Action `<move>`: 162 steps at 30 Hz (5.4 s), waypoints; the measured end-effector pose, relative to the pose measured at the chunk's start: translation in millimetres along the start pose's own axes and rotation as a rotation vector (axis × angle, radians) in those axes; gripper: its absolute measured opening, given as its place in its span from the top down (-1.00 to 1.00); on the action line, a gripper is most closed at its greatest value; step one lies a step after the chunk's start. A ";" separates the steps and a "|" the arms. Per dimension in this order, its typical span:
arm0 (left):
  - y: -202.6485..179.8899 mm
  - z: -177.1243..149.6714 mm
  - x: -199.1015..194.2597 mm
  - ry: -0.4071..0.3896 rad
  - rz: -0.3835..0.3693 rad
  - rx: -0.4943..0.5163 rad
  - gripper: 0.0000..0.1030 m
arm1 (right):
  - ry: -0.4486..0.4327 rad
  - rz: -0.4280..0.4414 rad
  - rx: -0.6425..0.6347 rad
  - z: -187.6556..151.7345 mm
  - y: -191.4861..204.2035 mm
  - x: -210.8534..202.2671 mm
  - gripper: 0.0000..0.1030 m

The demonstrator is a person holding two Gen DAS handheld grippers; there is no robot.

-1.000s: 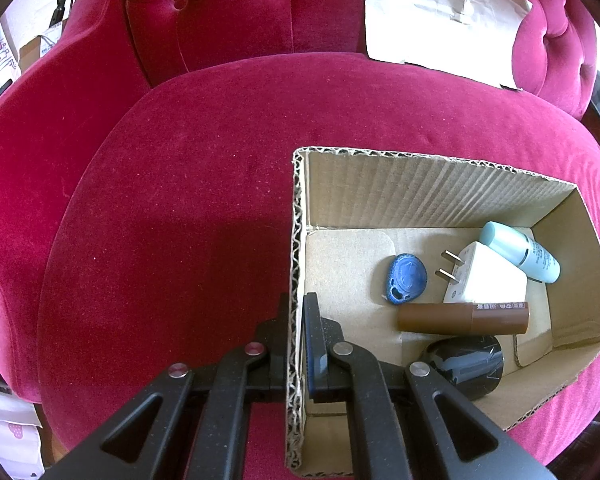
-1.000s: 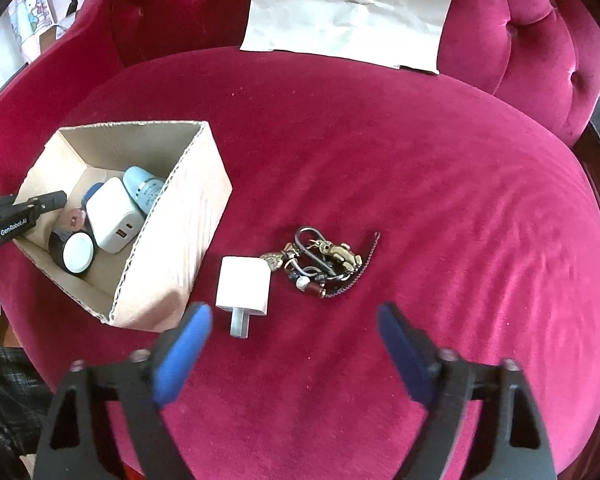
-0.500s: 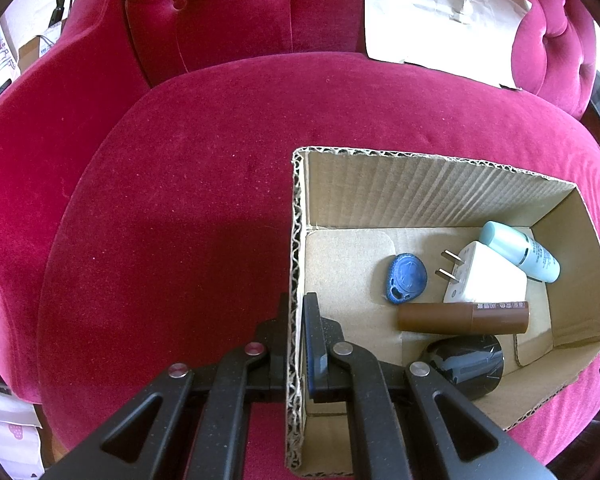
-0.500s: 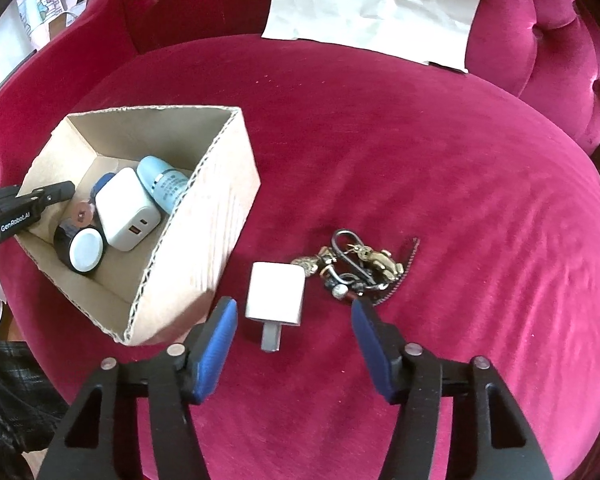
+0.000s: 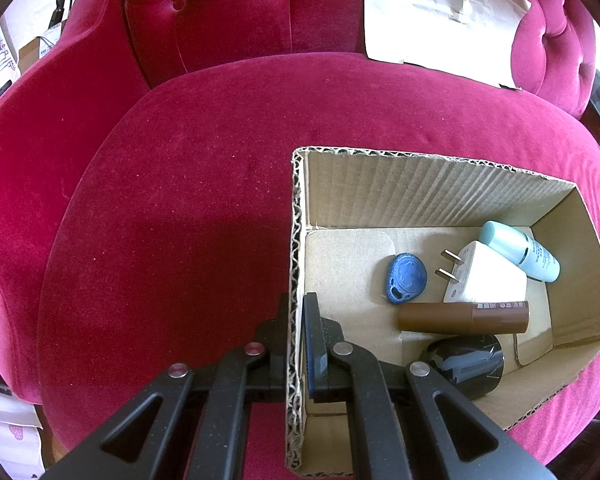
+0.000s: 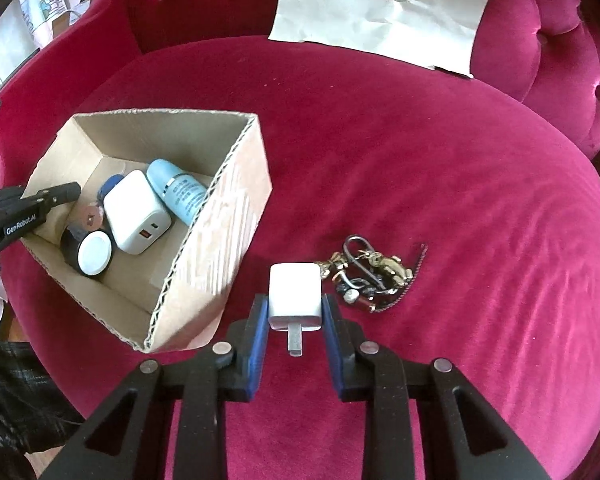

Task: Organize rigid objects
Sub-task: 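Grasp the small white charger with the right tool, then carry the white charger over the box with the right tool, then lower the white charger into the box and open the right tool, then move the right tool back to the bunch of brass keys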

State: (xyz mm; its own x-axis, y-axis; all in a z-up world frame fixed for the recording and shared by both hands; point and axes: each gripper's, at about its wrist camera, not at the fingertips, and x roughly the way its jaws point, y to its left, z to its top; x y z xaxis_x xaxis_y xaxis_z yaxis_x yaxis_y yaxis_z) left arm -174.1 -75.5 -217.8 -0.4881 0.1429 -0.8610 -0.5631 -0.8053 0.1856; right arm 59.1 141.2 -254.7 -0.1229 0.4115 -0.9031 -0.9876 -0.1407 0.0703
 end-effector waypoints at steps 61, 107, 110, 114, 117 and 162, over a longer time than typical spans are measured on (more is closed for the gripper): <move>-8.9 7.8 9.6 -0.009 -0.005 0.018 0.91 | -0.117 0.080 -0.071 80.6 112.4 -39.9 0.47; -13.1 13.7 15.7 -0.008 -0.009 0.012 0.91 | -0.162 -0.002 -0.054 81.2 104.4 -39.2 -0.99; -13.9 14.0 15.9 -0.009 -0.008 0.014 0.91 | -0.170 -0.008 -0.044 81.2 97.8 -43.1 -0.99; -13.4 13.5 15.4 -0.008 -0.008 0.012 0.92 | -0.180 -0.024 -0.023 77.8 84.0 -49.6 -0.99; -12.9 13.6 15.7 -0.007 -0.008 0.012 0.92 | -0.186 -0.036 0.001 75.9 70.4 -53.8 -0.99; -2.4 3.6 2.0 -0.007 -0.006 0.020 0.91 | -0.061 -0.151 0.212 12.9 -65.6 -16.1 -0.99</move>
State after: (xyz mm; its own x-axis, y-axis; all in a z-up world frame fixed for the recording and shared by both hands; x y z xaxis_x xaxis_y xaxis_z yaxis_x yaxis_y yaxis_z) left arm -176.1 -71.2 -218.2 -0.4893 0.1515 -0.8589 -0.5790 -0.7929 0.1900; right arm 124.5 155.5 -239.3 0.0280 0.4682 -0.8832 -0.9928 0.1157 0.0299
